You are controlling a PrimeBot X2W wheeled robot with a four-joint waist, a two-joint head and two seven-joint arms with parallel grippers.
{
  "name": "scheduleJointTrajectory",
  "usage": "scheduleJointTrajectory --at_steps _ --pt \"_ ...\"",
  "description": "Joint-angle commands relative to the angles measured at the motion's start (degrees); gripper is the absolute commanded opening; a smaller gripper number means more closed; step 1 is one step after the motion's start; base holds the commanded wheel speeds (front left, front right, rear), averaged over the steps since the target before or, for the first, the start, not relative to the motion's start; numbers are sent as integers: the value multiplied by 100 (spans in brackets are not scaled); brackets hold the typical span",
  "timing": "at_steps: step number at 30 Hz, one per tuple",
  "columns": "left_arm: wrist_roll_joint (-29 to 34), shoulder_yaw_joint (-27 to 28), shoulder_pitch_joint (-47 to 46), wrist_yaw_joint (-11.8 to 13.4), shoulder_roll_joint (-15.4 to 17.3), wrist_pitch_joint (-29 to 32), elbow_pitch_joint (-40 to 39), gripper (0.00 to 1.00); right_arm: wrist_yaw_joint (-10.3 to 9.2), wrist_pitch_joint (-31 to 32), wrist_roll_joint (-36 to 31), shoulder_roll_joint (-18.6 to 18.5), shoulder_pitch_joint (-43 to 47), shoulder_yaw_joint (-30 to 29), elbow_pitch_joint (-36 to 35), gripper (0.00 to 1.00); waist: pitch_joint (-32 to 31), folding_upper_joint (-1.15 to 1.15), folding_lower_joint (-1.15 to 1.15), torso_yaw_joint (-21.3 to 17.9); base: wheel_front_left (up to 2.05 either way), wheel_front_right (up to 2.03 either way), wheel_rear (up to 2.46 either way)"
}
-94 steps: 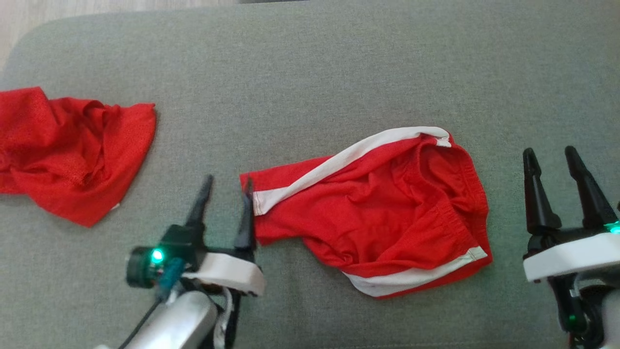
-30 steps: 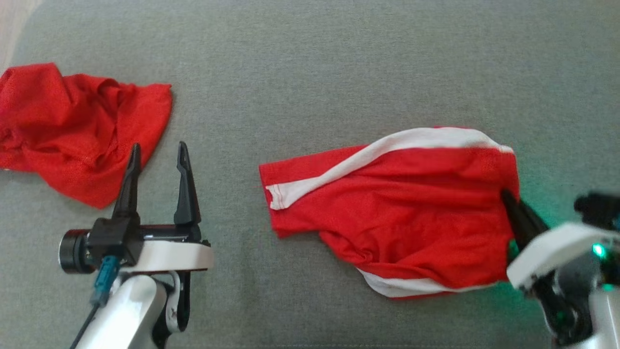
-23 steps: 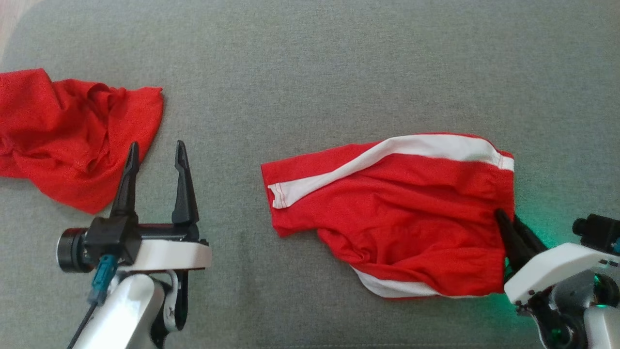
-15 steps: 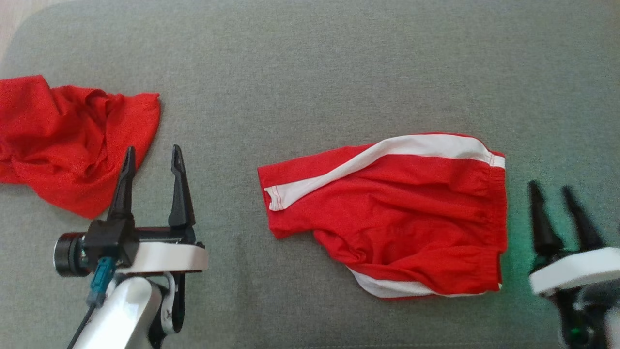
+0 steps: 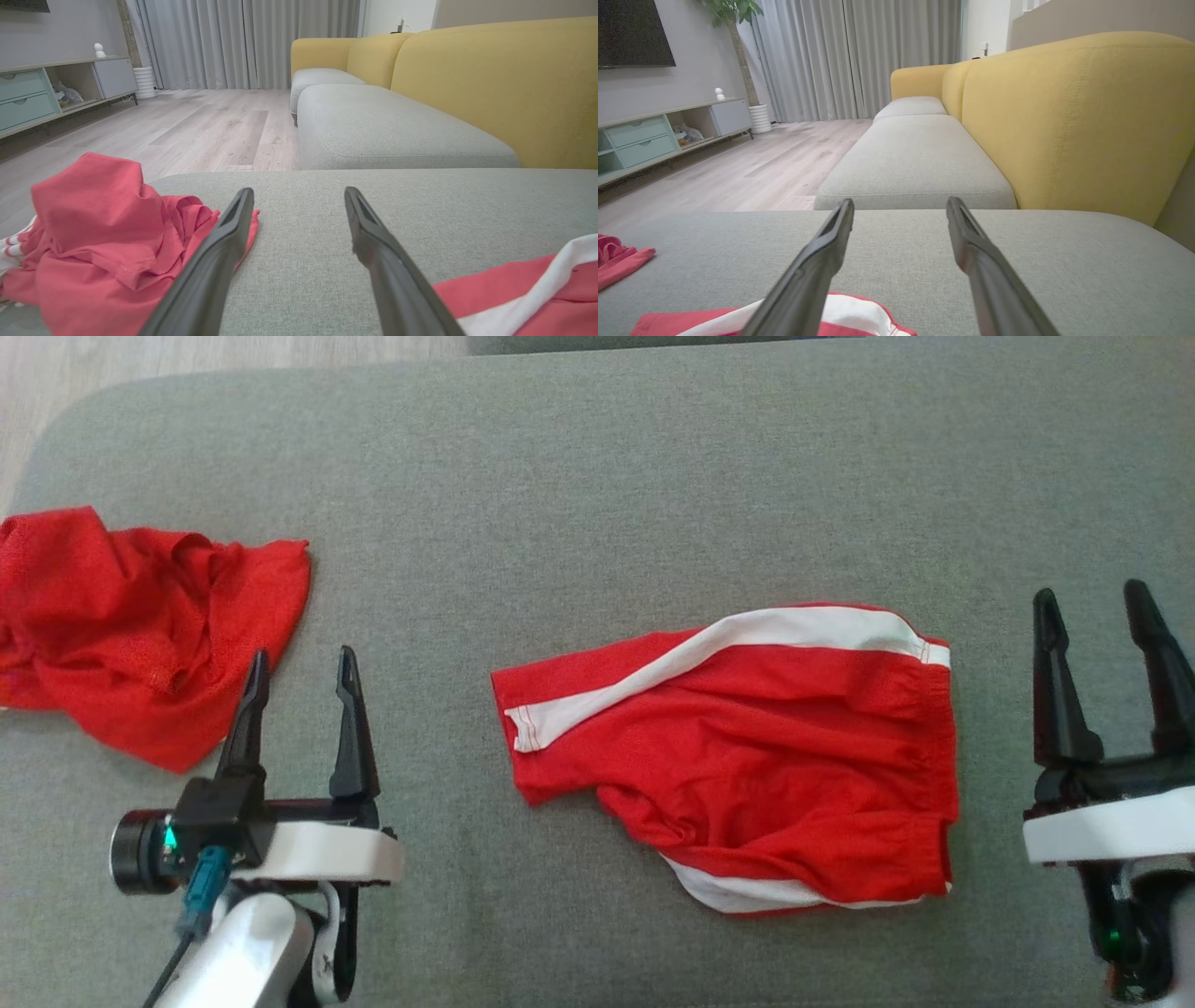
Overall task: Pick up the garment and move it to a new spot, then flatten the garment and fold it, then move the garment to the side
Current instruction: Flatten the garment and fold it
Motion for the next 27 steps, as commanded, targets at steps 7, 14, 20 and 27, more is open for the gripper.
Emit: scheduleJointTrajectory --at_steps 7,14,20,27 --pt "4 190 -97 39 169 24 -190 100 -4 86 -33 44 22 78 -276 100 18 0 0 -2 0 0 0" --pt "-6 145 -129 16 178 56 -220 100 -4 163 7 84 20 74 -281 100 24 0 0 -5 0 0 0" --pt "-170 -217 -348 -241 -58 552 -260 100 -4 162 66 67 -20 86 -252 100 77 0 0 -26 0 0 0" --pt "-652 -930 -719 -671 -688 1816 344 100 -4 196 116 79 -50 156 -205 100 185 0 0 -166 0 0 0"
